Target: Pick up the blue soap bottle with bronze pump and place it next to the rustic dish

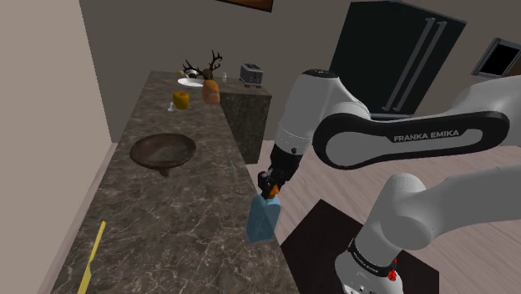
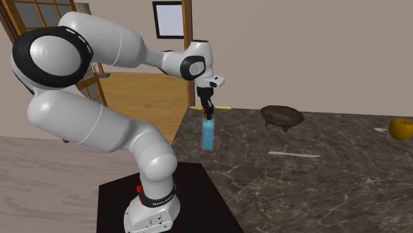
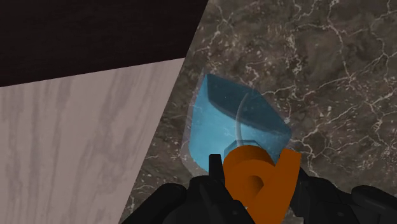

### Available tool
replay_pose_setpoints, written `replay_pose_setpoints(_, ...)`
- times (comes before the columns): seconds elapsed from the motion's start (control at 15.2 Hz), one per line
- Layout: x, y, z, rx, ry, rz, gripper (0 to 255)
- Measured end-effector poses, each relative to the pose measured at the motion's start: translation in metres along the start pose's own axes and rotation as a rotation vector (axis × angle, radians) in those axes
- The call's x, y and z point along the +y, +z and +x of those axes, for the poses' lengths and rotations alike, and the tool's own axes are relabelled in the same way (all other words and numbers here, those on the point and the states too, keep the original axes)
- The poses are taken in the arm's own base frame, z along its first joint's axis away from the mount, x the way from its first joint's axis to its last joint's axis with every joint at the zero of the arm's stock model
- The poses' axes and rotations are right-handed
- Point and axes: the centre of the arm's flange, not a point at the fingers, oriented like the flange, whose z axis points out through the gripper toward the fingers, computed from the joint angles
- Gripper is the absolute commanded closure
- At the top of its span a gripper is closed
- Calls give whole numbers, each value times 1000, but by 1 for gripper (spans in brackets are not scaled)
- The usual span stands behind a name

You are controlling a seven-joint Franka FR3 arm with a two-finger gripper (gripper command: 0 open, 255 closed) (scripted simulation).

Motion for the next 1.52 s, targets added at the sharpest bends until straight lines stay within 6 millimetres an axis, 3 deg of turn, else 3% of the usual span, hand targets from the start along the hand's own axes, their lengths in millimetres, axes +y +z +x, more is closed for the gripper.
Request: replay_pose_setpoints(1.52, -4, -122, 12, 0, 0, 0, 255)
